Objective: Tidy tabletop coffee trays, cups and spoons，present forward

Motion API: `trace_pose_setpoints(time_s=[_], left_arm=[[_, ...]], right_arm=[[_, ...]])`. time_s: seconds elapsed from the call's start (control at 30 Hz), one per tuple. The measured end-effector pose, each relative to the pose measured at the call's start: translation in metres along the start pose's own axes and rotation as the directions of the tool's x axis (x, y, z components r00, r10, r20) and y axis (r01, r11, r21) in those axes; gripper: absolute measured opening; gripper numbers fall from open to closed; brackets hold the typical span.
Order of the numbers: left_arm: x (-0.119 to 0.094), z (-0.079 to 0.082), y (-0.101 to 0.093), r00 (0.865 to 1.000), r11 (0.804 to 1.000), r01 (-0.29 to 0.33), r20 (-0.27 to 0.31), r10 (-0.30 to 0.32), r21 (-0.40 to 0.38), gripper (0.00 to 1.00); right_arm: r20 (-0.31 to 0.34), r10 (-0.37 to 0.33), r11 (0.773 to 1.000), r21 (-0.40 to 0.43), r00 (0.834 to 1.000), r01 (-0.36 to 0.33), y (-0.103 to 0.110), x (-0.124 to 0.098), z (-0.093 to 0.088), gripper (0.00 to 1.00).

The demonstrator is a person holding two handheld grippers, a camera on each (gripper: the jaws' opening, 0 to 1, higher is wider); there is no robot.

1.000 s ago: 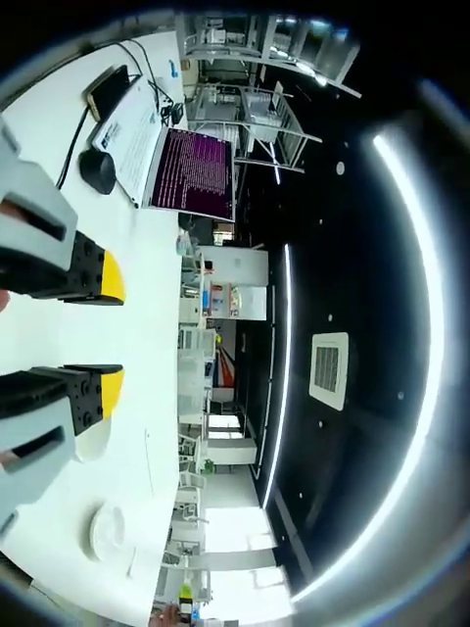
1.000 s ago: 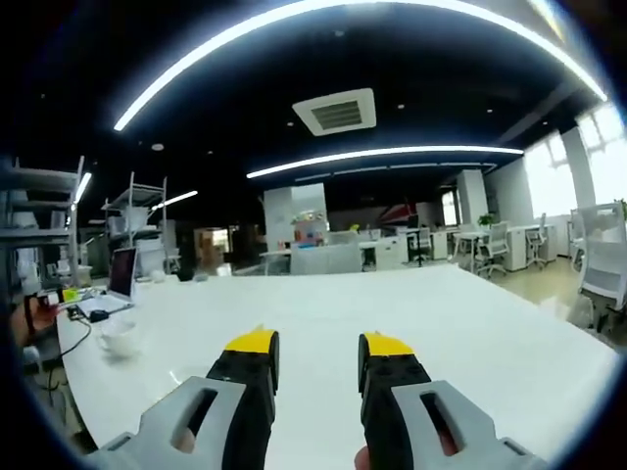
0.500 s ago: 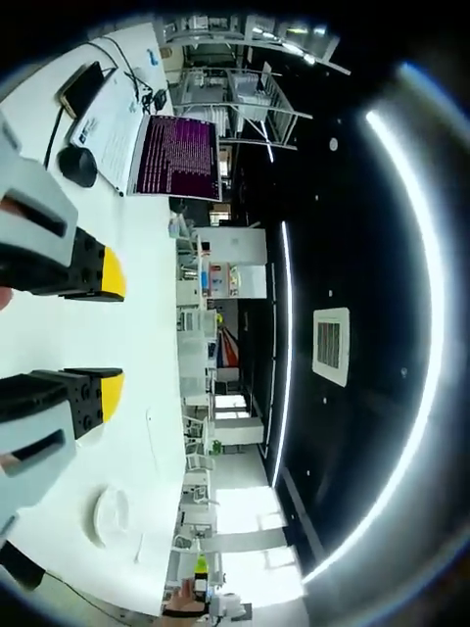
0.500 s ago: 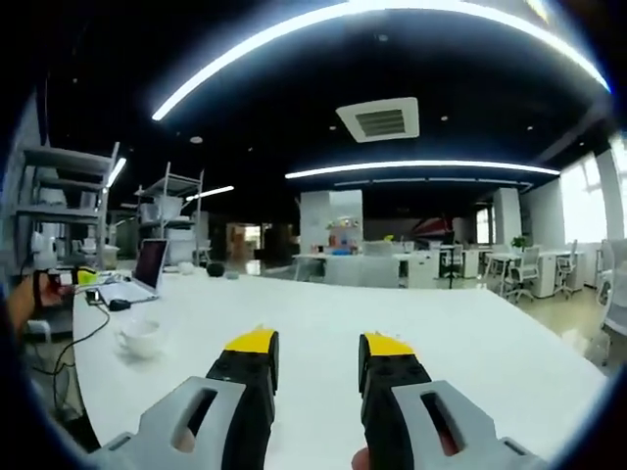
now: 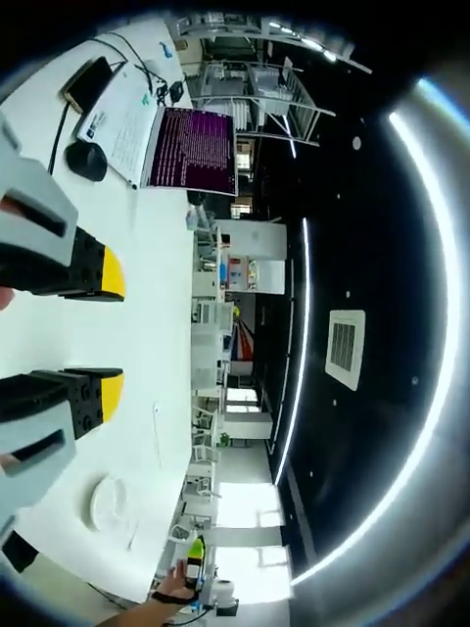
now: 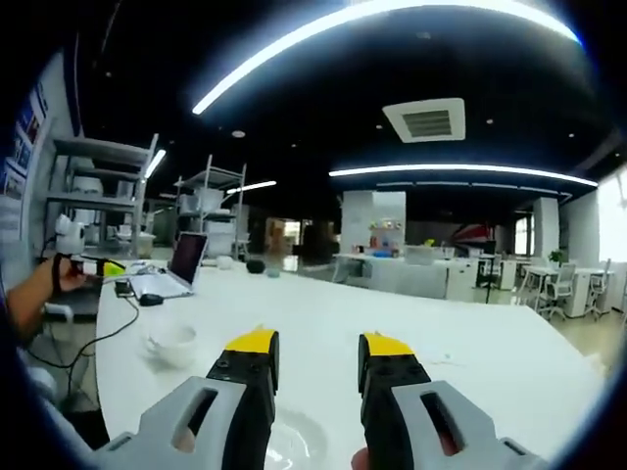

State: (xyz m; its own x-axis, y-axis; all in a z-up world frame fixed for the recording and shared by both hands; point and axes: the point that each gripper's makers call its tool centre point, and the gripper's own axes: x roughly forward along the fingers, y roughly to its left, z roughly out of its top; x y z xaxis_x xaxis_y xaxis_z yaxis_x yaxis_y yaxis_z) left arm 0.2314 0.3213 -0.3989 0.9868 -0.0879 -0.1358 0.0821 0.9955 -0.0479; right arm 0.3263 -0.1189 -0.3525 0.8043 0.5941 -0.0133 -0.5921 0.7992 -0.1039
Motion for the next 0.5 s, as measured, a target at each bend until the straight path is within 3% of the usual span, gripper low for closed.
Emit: trace_pose_setpoints(time_s=[0.17, 0.3, 0.5], left_arm=[[0.004, -0.006, -0.008, 0.998, 1.0, 0.027, -0.062, -0.026, 0.001, 0.29], [0.008, -0.014, -0.02, 0.989, 0.998, 0.057, -0.133, -0.056, 0.001, 0.29], [0.015, -0.017, -0.031, 0.979, 0.996, 0.091, -0.186, -0.088, 0.01, 0.29]], right_arm=[[-0.01, 0.12, 0.993, -0.008, 0.993, -0.12, 0.032, 0.022, 0.007, 0.34], [-0.029, 0.163, 0.986, -0.035, 0.986, -0.164, 0.049, 0.038, 0.011, 0.33], [-0.046, 0.244, 0.968, -0.044, 0.969, -0.246, 0.076, 0.061, 0.017, 0.32]])
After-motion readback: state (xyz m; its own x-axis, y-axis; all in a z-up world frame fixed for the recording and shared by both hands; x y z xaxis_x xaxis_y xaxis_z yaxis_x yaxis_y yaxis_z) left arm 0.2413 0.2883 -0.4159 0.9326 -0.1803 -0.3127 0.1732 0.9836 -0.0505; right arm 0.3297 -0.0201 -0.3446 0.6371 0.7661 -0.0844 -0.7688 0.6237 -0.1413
